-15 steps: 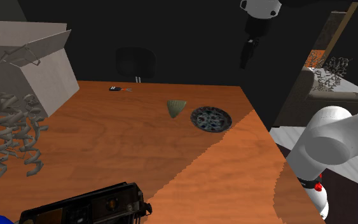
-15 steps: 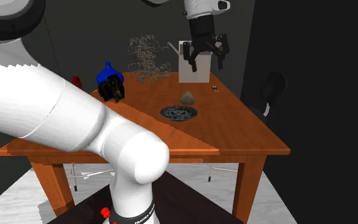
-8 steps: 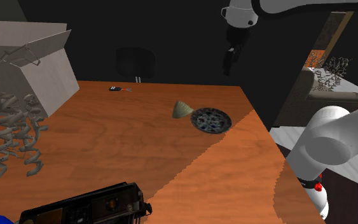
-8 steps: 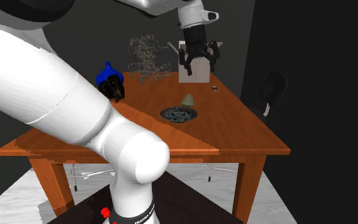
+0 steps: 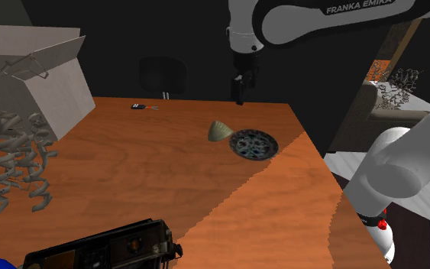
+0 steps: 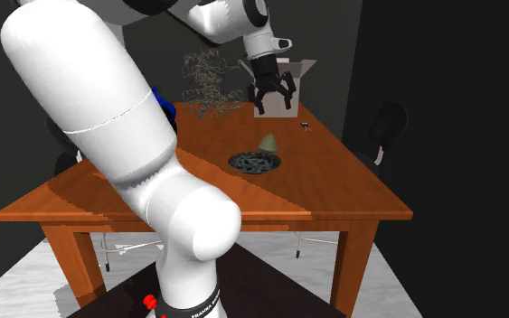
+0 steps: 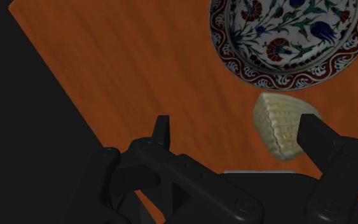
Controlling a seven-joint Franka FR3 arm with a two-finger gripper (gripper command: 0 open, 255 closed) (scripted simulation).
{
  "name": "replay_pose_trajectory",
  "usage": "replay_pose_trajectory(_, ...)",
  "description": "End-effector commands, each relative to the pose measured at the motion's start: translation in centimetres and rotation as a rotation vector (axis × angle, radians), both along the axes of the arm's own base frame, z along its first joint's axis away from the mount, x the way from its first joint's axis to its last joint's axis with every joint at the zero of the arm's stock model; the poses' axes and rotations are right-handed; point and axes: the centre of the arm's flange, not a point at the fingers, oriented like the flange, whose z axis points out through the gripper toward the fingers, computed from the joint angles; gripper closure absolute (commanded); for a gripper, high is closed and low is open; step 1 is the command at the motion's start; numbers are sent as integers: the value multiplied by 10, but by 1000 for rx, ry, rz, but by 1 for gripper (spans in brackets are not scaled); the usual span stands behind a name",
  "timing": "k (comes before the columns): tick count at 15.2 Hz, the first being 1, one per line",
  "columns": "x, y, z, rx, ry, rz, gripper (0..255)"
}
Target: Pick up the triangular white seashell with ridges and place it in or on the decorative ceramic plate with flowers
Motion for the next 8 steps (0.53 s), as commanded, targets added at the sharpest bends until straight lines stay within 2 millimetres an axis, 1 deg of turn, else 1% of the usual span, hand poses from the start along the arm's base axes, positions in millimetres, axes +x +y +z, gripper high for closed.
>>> replay_pose_trajectory(1,16,22,-13,-17,4,-2,0)
replay_pose_trajectory(8,69,95,-58,-78,18,-4,0)
